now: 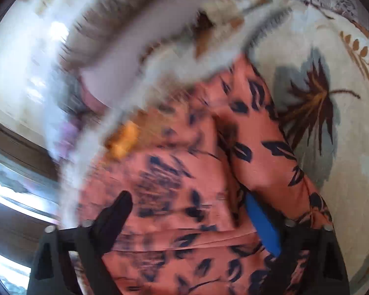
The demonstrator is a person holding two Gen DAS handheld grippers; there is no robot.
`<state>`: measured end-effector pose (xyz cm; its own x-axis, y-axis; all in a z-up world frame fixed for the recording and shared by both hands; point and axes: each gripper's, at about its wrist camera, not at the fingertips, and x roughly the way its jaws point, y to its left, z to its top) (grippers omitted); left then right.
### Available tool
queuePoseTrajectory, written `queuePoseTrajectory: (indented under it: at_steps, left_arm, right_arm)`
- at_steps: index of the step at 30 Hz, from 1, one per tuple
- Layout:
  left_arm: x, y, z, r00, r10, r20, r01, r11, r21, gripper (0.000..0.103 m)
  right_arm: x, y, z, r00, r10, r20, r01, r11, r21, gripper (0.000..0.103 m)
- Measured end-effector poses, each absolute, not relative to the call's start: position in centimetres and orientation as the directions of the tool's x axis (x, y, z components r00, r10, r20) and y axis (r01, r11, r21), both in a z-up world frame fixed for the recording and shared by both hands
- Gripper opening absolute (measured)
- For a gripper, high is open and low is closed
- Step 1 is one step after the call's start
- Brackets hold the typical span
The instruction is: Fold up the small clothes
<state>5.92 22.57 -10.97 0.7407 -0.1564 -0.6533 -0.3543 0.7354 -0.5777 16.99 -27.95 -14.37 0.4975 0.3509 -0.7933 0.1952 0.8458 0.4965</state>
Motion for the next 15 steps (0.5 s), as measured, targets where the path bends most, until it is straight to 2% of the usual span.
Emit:
queuePoseTrajectory:
  at_steps: [2,3,4,6,8,9,11,12,13,14,15]
  left_arm:
    - [5.8,22.5,-11.1,0.747,-0.166,-0.644,-0.352,0.723,-0.594,0.08]
    - [6.0,22.7,-11.2,0.745,-0.174,-0.644,-0.354,0.715,-0.603,0.08]
    - [5.8,23.0,-11.5,0.746,-0.179,-0.642,-0.355,0.709,-0.61,0.08]
    - [5.7,23.2,-11.4,0.749,-0.175,-0.638,-0.355,0.707,-0.611,0.08]
    - [5.3,23.3,-11.1,0.755,-0.163,-0.635,-0.35,0.718,-0.601,0.08]
    - [5.1,23.4,-10.9,0.758,-0.159,-0.632,-0.345,0.724,-0.597,0.08]
    - [5.0,23.3,-10.6,0.759,-0.149,-0.634,-0.346,0.732,-0.587,0.08]
    - [5.1,23.2,-10.7,0.757,-0.144,-0.638,-0.348,0.737,-0.579,0.08]
    - [5.3,23.0,-10.7,0.751,-0.138,-0.646,-0.349,0.747,-0.565,0.08]
    - [5.5,22.8,-10.8,0.741,-0.133,-0.658,-0.351,0.758,-0.55,0.08]
    - [5.7,22.5,-10.8,0.73,-0.129,-0.671,-0.351,0.771,-0.531,0.08]
  right_arm:
    - [17.6,-25.8,-13.4,0.462,0.25,-0.851,0.163,0.919,0.359,0.043]
    - [18.0,-24.4,-12.4,0.435,0.241,-0.867,0.11,0.942,0.317,0.01]
    - [17.9,-23.2,-10.7,0.452,0.202,-0.869,0.066,0.964,0.258,0.01]
    - [17.3,-21.5,-6.4,0.537,0.139,-0.832,-0.007,0.987,0.16,0.01]
    - [16.3,-21.1,-2.6,0.625,0.118,-0.771,-0.035,0.992,0.123,0.01]
    - [15.7,-21.5,-2.0,0.653,0.084,-0.753,-0.014,0.995,0.098,0.011]
    - [15.5,-23.0,-4.6,0.611,0.077,-0.788,0.038,0.991,0.126,0.021]
    - [16.0,-24.0,-8.0,0.523,0.135,-0.841,0.048,0.981,0.188,0.046]
    - [16.4,-24.8,-11.5,0.416,0.193,-0.889,0.071,0.967,0.244,0.076]
    - [16.1,-25.6,-13.9,0.357,0.218,-0.908,0.108,0.956,0.273,0.076]
    - [15.1,-26.1,-14.0,0.423,0.239,-0.874,0.091,0.949,0.303,0.076]
